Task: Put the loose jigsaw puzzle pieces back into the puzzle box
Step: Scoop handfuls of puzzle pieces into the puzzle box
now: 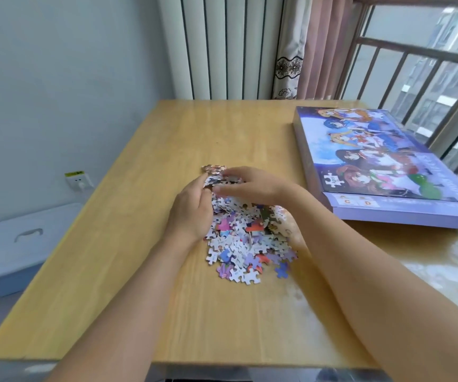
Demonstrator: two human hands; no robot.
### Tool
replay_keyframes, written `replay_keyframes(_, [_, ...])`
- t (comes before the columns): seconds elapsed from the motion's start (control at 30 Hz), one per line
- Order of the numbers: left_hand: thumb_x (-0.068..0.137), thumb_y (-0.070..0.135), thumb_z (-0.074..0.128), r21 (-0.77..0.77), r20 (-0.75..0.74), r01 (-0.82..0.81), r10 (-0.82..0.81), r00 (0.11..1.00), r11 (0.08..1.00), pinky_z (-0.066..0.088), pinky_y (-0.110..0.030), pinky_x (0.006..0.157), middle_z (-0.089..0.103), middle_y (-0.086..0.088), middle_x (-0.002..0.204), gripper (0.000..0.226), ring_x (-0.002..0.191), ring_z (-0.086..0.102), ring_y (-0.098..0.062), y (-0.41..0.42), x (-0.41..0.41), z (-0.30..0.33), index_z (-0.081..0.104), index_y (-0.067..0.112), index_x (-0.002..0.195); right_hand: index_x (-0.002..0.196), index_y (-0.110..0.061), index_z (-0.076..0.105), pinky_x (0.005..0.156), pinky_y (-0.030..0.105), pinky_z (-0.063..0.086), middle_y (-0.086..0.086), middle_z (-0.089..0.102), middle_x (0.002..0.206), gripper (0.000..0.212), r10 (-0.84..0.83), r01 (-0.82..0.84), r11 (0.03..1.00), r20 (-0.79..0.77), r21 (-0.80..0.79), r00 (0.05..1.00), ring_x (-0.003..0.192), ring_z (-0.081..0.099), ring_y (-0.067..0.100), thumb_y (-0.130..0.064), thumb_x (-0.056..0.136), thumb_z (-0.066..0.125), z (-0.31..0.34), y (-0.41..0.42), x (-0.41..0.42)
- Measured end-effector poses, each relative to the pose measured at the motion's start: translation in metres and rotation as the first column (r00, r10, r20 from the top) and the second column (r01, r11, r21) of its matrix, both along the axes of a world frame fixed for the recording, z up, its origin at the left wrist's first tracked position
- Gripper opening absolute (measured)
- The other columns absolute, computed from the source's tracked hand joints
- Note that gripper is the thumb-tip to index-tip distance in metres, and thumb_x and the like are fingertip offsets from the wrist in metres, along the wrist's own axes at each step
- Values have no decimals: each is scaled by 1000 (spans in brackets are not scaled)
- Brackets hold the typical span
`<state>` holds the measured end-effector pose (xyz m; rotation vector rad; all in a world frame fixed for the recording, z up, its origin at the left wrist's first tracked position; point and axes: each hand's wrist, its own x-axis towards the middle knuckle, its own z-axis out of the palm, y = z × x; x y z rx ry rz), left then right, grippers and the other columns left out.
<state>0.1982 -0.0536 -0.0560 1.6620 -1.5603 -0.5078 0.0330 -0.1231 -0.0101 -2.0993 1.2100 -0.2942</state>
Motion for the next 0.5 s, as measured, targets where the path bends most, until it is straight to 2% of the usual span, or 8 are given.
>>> replay_keyframes(0.1, [104,24,32,6,61,14,-14,998,1000,28,-26,113,45,0,153,48,142,39,-15,-1,-1,-2,43,19,151,147,-31,44,95,27,39,-9,50,149,86,67,-72,996,-107,-48,992,130,51,13,-66,74,75,6,11,-3])
replay_keyframes(0.17, [103,26,33,1,38,32,-32,999,1000,35,-23,105,56,1,144,47,132,49,-13,0,-1,-3,48,22,147,148,-34,41,96,29,44,-12,51,147,102,78,-84,996,-156,-31,985,127,52,11,-65,61,84,10,19,-7])
replay_keyframes(0.23, [102,25,35,-25,-19,53,-54,998,998,43,-18,84,69,2,114,44,101,62,-7,3,-3,-1,54,25,142,151,-32,35,99,34,46,-8,49,145,118,57,-72,996,-231,-55,971,127,49,15,-69,51,87,12,26,-7])
replay_keyframes(0.27, [102,25,35,-39,-36,70,-72,997,997,42,-17,76,69,8,98,44,85,61,0,5,-4,0,55,27,140,152,-31,34,102,38,46,-5,48,143,122,48,-73,994,-274,-79,960,128,47,18,-70,49,87,13,29,-5])
replay_keyframes(0.3, [102,24,36,-50,-41,85,-87,995,995,42,-14,73,66,15,93,43,80,59,4,6,-5,1,56,28,140,152,-30,33,103,41,46,-3,48,140,123,46,-79,992,-305,-97,951,127,45,20,-70,50,87,13,31,-4])
replay_keyframes(0.37, [103,21,37,-62,-68,92,-96,993,994,46,-14,78,67,17,106,41,88,63,-1,6,-6,3,57,26,138,149,-28,37,95,38,47,-3,49,129,116,46,-83,990,-303,-110,952,119,46,20,-67,53,88,13,33,-2])
replay_keyframes(0.43, [105,19,37,-67,-129,61,-69,989,996,49,-21,90,67,9,120,37,100,63,-5,7,-6,5,61,24,134,146,-26,42,82,30,42,-3,51,121,106,36,-67,991,-261,-112,965,105,49,18,-61,57,89,14,32,-3])
replay_keyframes(0.5, [106,21,37,-73,-160,26,-38,986,997,47,-22,94,68,9,117,34,109,61,-2,8,-5,8,64,23,126,145,-23,46,79,28,40,-1,56,127,100,18,-42,993,-213,-111,977,101,49,16,-55,61,90,14,31,-4])
